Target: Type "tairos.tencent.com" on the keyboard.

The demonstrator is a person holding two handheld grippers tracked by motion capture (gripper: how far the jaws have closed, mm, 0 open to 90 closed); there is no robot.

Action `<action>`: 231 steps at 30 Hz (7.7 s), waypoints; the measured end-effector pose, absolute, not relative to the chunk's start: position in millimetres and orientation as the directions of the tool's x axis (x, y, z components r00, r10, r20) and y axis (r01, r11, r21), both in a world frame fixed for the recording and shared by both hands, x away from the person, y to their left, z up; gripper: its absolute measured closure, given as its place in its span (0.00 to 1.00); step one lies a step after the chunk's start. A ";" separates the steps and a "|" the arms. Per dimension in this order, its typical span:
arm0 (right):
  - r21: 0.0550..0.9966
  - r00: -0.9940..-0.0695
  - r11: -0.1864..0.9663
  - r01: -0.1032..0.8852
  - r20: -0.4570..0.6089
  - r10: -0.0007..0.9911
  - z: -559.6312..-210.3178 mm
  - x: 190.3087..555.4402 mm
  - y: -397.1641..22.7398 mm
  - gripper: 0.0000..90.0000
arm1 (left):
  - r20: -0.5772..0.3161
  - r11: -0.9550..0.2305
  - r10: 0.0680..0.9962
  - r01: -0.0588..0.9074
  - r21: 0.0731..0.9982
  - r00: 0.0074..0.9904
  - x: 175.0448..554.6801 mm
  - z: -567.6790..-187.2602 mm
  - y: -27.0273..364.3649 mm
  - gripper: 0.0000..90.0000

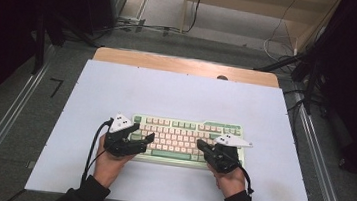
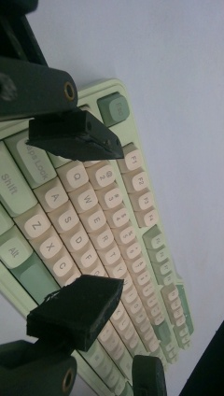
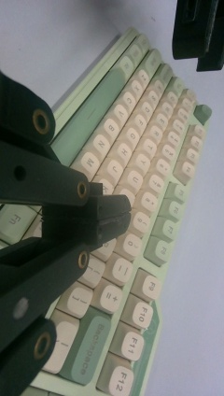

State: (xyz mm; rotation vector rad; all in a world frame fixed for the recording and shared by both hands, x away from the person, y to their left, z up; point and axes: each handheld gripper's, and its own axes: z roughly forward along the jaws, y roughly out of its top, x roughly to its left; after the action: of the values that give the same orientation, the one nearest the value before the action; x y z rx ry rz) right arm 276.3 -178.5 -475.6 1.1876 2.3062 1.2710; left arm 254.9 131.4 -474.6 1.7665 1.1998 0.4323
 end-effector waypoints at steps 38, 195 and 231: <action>0.757 -0.641 0.331 0.564 0.149 0.753 -489.7 275.7 -172.4 0.97 | -0.211 -0.077 0.872 0.549 0.832 0.442 248.1 -479.7 139.4 0.38; 0.774 -0.614 0.303 0.556 0.137 0.777 -485.5 303.2 -154.8 0.93 | -0.286 -0.033 0.835 0.561 0.827 0.471 260.6 -488.8 138.0 0.52; 0.813 -0.674 0.314 0.491 0.126 0.728 -465.7 271.0 -153.3 0.96 | -0.289 -0.012 0.846 0.557 0.831 0.449 260.9 -487.1 146.1 0.52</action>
State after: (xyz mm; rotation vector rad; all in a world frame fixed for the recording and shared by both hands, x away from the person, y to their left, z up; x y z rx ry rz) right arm 271.0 -153.3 -465.7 1.1051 2.3189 1.2901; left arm 260.9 146.1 -487.1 1.6900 1.2235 0.3579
